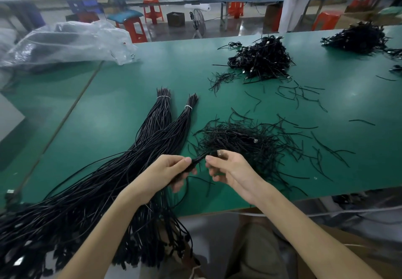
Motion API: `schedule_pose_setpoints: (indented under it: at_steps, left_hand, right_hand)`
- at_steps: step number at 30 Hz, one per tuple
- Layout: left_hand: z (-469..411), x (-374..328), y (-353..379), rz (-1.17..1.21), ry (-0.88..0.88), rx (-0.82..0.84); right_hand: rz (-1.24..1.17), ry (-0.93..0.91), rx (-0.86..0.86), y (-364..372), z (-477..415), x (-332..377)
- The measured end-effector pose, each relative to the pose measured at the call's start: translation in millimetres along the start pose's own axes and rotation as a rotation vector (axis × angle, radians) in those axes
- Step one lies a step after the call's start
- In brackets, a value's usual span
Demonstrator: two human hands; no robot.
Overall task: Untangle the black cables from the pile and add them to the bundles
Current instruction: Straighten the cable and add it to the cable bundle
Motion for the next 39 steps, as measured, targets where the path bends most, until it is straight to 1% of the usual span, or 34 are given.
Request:
schedule_pose_setpoints:
  at_steps: [3, 6, 8, 10, 13, 15, 19, 21, 24, 25, 27, 28, 29, 31, 33, 35, 39]
  left_hand:
    - [-4.2, 11.4, -0.2, -0.106, -0.046, -0.030]
    - [-5.1, 16.0, 0.9, -0.253, -0.056, -0.033]
    - [-3.2, 13.1, -4.3, -0.297, -0.027, -0.061]
    - [-1.4, 11.1, -17.2, -0.274, -0.010, -0.124]
    - [-0.4, 14.7, -39.1, -0.122, -0.012, -0.210]
    - [0.5, 17.1, -48.3, -0.037, 0.000, -0.243]
    - [3.7, 24.0, -65.5, 0.008, -0.010, -0.340]
    - [7.0, 25.8, -71.4, -0.071, -0.012, -0.410]
    - [19.0, 22.1, -77.1, -0.289, 0.021, -0.573]
    - [25.5, 17.7, -79.5, -0.399, 0.039, -0.656]
    - [34.9, 7.5, -78.8, -0.761, 0.041, -0.819]
    - [33.4, 8.6, -76.6, -0.905, -0.007, -0.842]
    - [30.1, 12.0, -75.1, -0.988, -0.079, -0.834]
    - [25.5, 18.9, -74.1, -1.015, -0.201, -0.816]
    - [22.4, 22.4, -75.4, -0.977, -0.233, -0.814]
    - [23.1, 21.2, -79.0, -0.905, -0.218, -0.821]
    - [32.1, 9.8, -85.6, -0.847, -0.145, -0.888]
  right_hand:
    - [0.000, 0.036, 0.040, 3.5, 0.7, -9.4]
    - [0.125, 0.049, 0.083, 2.9, 1.6, -16.4]
    - [0.168, 0.074, 0.066, -4.0, 0.1, -14.8]
    - [0.169, 0.090, 0.006, -17.1, -5.1, -6.7]
    - [0.120, 0.091, -0.099, -37.8, -14.5, 7.1]
    - [0.130, 0.113, -0.076, -38.5, -16.4, 7.3]
    - [0.315, 0.217, 0.044, -37.5, -14.2, -4.8]
    - [0.371, 0.258, 0.048, -46.2, -16.8, -3.4]
    - [0.329, 0.254, -0.046, -66.2, -29.5, 13.3]
    - [0.285, 0.241, -0.091, -72.5, -34.5, 19.6]
    - [0.188, 0.197, -0.182, -83.2, -43.5, 30.3]
    - [0.142, 0.172, -0.221, -87.3, -46.8, 33.1]
    - [0.110, 0.155, -0.250, -90.5, -48.6, 33.8]
    - [0.102, 0.154, -0.273, -92.3, -47.9, 28.6]
    - [0.115, 0.174, -0.279, -92.0, -43.8, 17.3]
    - [0.106, 0.163, -0.313, -95.5, -40.1, 9.6]
    - [0.105, 0.026, -0.459, -119.1, -37.9, 25.8]
Point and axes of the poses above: each hand's wrist, its own z-axis away from the middle knuckle, its own y-axis out of the palm, x = y × z, the point moved 9 cm from there along -z, towards the middle knuckle, and after that the axes turned 10 degrees about -y, right-handed, at the moved point
